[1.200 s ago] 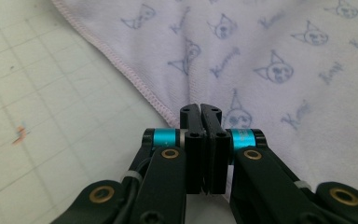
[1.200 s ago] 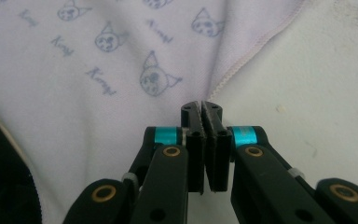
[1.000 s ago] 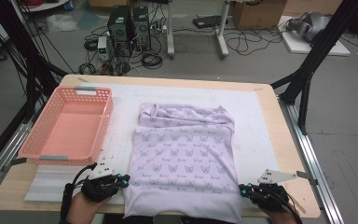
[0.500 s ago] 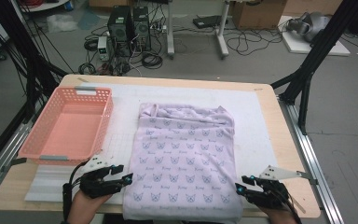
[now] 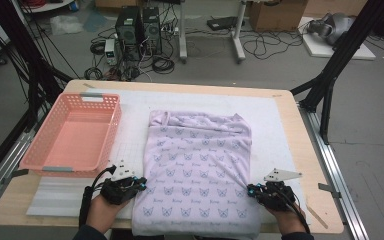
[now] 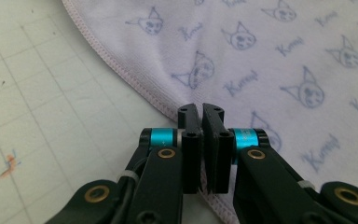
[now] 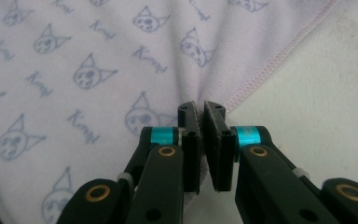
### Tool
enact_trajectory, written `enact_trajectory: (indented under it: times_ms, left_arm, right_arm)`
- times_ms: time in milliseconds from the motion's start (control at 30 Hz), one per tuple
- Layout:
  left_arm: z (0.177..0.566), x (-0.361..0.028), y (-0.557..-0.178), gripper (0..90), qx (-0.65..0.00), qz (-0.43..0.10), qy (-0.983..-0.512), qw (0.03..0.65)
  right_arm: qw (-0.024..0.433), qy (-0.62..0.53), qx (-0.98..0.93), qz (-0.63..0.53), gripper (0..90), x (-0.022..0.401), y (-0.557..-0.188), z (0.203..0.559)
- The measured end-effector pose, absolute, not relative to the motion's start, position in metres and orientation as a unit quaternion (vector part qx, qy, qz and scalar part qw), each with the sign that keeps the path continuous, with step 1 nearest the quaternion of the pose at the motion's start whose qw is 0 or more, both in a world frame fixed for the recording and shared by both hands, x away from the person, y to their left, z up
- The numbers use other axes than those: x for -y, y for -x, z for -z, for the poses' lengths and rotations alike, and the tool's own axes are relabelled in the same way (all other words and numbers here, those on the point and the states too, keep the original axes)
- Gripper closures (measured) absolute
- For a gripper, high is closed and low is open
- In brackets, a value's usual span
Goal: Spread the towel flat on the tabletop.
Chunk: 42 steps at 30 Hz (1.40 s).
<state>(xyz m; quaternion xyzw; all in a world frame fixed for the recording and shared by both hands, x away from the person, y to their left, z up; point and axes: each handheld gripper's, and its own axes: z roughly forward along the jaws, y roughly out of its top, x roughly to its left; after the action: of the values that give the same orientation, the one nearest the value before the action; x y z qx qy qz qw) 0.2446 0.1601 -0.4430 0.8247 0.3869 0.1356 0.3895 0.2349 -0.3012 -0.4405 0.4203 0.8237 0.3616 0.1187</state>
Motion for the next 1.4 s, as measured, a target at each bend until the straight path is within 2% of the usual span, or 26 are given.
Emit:
enact_trajectory:
  times_ms: [367, 500, 533, 567, 600, 633, 667, 767, 933, 1033, 1067, 1100, 1133, 1167, 1233, 1400]
  left_arm:
    - [0.434, -0.178, -0.211, 86.2, -0.365, -0.079, -0.834, 0.405]
    - [0.426, -0.187, -0.202, 85.8, -0.358, -0.055, -0.821, 0.442]
    - [0.426, -0.188, -0.202, 83.5, -0.356, -0.057, -0.819, 0.447]
    - [0.427, -0.186, -0.205, 75.4, -0.364, -0.065, -0.816, 0.444]
    - [0.429, -0.186, -0.209, 61.7, -0.374, -0.067, -0.813, 0.442]
    - [0.430, -0.186, -0.213, 52.8, -0.386, -0.070, -0.806, 0.442]
    - [0.432, -0.185, -0.216, 48.2, -0.395, -0.073, -0.799, 0.447]
    - [0.433, -0.182, -0.231, 45.6, -0.413, -0.089, -0.786, 0.452]
    - [0.438, -0.166, -0.258, 44.8, -0.432, -0.102, -0.780, 0.441]
    - [0.445, -0.156, -0.270, 45.3, -0.443, -0.108, -0.780, 0.428]
    - [0.447, -0.152, -0.271, 46.8, -0.442, -0.107, -0.784, 0.423]
    - [0.448, -0.150, -0.270, 48.9, -0.431, -0.128, -0.791, 0.415]
    - [0.448, -0.148, -0.268, 56.6, -0.425, -0.149, -0.797, 0.404]
    - [0.448, -0.149, -0.267, 65.6, -0.416, -0.160, -0.801, 0.400]
    - [0.447, -0.151, -0.265, 85.4, -0.412, -0.146, -0.805, 0.401]
    - [0.441, -0.158, -0.255, 86.4, -0.399, -0.125, -0.821, 0.389]
  right_arm:
    - [0.089, -0.390, -0.836, -0.376, 85.5, 0.316, -0.194, 0.426]
    - [0.077, -0.371, -0.833, -0.403, 85.2, 0.323, -0.180, 0.409]
    - [0.081, -0.372, -0.830, -0.407, 83.7, 0.325, -0.180, 0.406]
    - [0.080, -0.378, -0.829, -0.405, 80.8, 0.325, -0.180, 0.405]
    - [0.088, -0.382, -0.828, -0.400, 75.1, 0.325, -0.182, 0.405]
    - [0.097, -0.389, -0.824, -0.401, 68.6, 0.325, -0.185, 0.406]
    - [0.098, -0.398, -0.817, -0.406, 64.3, 0.325, -0.188, 0.407]
    - [0.115, -0.409, -0.806, -0.411, 59.4, 0.319, -0.199, 0.412]
    - [0.153, -0.441, -0.797, -0.383, 56.7, 0.307, -0.229, 0.427]
    - [0.159, -0.452, -0.796, -0.370, 57.4, 0.302, -0.243, 0.436]
    - [0.157, -0.454, -0.798, -0.364, 59.5, 0.300, -0.245, 0.439]
    - [0.155, -0.451, -0.804, -0.355, 63.1, 0.298, -0.247, 0.441]
    - [0.164, -0.448, -0.805, -0.351, 68.9, 0.297, -0.246, 0.442]
    - [0.162, -0.447, -0.807, -0.350, 79.1, 0.297, -0.246, 0.442]
    - [0.140, -0.441, -0.810, -0.359, 87.1, 0.300, -0.246, 0.442]
    - [0.124, -0.433, -0.816, -0.362, 88.7, 0.307, -0.238, 0.439]
